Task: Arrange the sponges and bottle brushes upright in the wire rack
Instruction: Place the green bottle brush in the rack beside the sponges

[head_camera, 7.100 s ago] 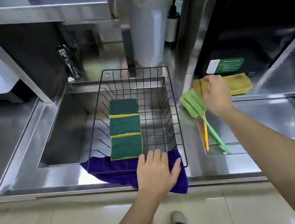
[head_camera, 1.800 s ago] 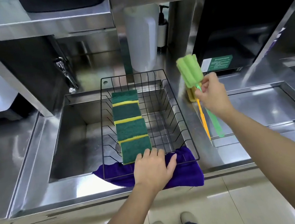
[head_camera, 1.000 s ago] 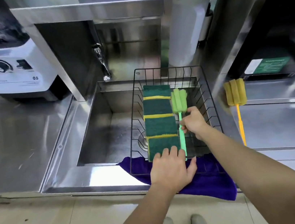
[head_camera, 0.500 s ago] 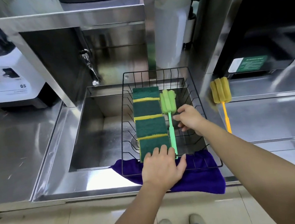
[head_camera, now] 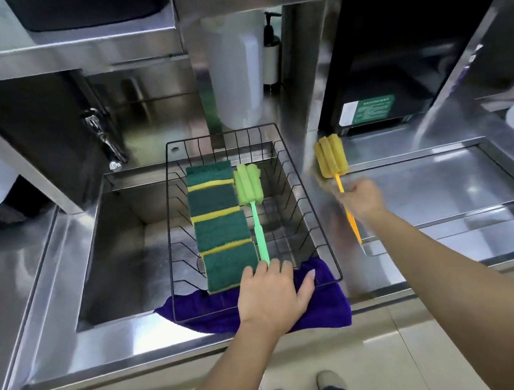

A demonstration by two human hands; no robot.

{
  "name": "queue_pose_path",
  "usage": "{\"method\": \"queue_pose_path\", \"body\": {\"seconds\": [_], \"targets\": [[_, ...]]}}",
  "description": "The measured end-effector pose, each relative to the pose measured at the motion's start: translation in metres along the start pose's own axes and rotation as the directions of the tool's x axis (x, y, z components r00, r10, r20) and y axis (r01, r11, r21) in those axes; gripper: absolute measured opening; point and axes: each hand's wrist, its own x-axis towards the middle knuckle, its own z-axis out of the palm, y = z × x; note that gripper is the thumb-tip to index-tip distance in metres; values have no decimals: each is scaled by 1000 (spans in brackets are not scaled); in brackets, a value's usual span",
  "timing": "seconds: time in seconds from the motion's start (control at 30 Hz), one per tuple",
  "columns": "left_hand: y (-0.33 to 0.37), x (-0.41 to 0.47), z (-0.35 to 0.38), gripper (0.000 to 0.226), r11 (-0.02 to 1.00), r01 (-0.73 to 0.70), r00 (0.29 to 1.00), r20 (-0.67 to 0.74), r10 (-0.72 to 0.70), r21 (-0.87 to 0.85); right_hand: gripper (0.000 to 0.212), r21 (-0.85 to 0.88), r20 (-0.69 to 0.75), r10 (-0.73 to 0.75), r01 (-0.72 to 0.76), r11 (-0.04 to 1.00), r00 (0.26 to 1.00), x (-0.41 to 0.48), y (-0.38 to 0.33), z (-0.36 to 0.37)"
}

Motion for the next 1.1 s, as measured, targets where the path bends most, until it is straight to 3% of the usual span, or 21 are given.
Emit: {"method": "queue_pose_path", "body": {"seconds": [0.13, 0.23, 0.37, 0.53, 0.67, 0.77, 0.9, 1.1], "targets": [[2, 2, -1, 77, 1000, 17, 999, 28, -17, 16, 29, -76, 85, 120, -114, 991, 989, -1, 33, 0], [3, 3, 0, 73, 999, 15, 999, 33, -16, 28, 30, -84, 145, 103, -91, 992, 984, -4, 39, 2], [1, 2, 0, 78, 999, 6, 999, 50, -9, 46, 28, -100, 91, 45, -36, 994, 995, -9, 32, -4], [2, 2, -4, 60, 998, 45, 994, 99, -48, 41, 19, 140, -19, -39, 41, 989, 999, -10, 15, -16], [1, 2, -6, 63, 999, 46, 997, 66, -45, -11, 21, 353, -96, -61, 91, 931, 994, -17, -5, -20], [-1, 4, -10, 73, 988, 109, 993, -24, -113, -110, 24, 388, -103, -130, 160, 908, 986, -30, -22, -11], [-12, 0, -2, 56, 997, 76, 988, -136, -74, 13, 28, 367, -10, -230, 218, 904, 973, -54, -46, 6], [-19, -3, 0, 55, 995, 100, 990, -100, -101, -19, 23, 135, 270, -285, 256, 957, 920, -88, -64, 37]]}}
